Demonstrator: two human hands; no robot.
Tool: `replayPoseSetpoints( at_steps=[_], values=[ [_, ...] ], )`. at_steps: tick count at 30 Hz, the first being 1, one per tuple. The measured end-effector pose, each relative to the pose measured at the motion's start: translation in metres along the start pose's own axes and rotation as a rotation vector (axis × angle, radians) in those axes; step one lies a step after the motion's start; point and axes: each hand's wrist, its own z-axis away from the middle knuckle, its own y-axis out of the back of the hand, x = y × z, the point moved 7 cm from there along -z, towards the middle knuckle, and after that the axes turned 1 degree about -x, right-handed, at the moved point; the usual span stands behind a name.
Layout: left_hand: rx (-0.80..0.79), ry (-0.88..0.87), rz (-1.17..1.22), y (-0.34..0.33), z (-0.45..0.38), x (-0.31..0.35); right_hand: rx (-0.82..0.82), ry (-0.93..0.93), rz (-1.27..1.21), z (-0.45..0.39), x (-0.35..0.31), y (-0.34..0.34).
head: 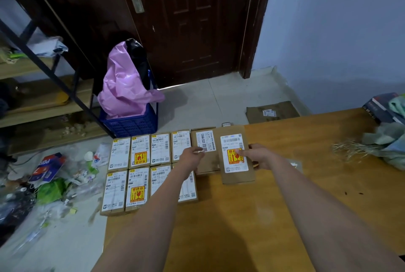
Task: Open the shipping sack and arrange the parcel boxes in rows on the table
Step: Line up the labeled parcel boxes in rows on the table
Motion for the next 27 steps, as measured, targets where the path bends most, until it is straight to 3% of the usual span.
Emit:
replayPoseSetpoints(
  at_steps=[16, 27],
  values=[
    [0.102, -0.042, -0.175, 0.019, -0.042, -0.004, 0.11, -0.096, 0.069, -0.038, -0.017, 0.019],
    [0.162, -0.132, -0.389, 0.017, -0.061, -0.005, 0.088, -0.111, 0.083, -0.054, -0.023, 0.016]
  ],
)
